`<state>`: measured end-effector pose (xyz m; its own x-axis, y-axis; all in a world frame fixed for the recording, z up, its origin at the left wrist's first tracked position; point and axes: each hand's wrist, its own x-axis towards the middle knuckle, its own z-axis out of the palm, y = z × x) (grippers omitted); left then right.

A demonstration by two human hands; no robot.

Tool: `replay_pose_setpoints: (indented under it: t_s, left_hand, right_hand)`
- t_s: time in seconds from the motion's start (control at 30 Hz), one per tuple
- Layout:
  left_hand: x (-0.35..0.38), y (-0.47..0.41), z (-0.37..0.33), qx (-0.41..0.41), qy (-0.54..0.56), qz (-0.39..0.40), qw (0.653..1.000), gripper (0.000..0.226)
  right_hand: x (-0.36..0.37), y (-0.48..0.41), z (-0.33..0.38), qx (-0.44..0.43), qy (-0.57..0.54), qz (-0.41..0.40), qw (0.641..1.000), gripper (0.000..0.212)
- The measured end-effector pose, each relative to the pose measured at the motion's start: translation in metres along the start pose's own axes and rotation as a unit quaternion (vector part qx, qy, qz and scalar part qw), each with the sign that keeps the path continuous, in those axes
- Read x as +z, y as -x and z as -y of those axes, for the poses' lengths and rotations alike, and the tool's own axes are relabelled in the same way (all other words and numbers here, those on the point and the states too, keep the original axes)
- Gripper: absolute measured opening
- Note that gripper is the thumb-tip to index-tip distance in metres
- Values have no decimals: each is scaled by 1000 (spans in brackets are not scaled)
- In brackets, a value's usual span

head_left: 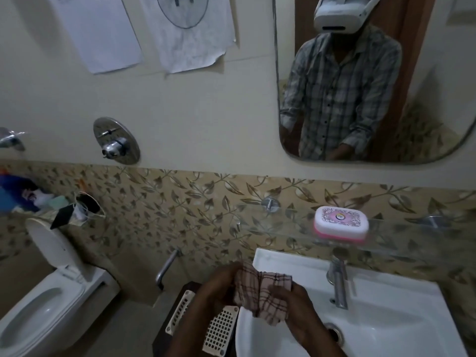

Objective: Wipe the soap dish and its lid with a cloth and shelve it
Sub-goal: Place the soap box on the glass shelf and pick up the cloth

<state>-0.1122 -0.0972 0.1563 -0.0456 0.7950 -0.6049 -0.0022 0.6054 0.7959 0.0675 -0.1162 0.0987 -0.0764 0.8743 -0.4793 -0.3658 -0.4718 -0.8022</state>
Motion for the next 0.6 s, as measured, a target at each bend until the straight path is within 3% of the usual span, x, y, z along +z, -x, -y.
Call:
replay_pose_setpoints:
  t_s: [0.17,0.4,0.6]
  left_hand:
    - [-84,-31,26,-22,86,38,995,15]
    - [-183,-108,97,-12,-11,-134,991,9]
    - [-230,-190,150,20,-119,-216,969,14]
  right_hand:
    - [10,-23,-2,16,129,-21,991,24]
    - [71,-82,-109,59,231,-30,971,32]
    - [130,-149,-202,2,305,-96,947,52]
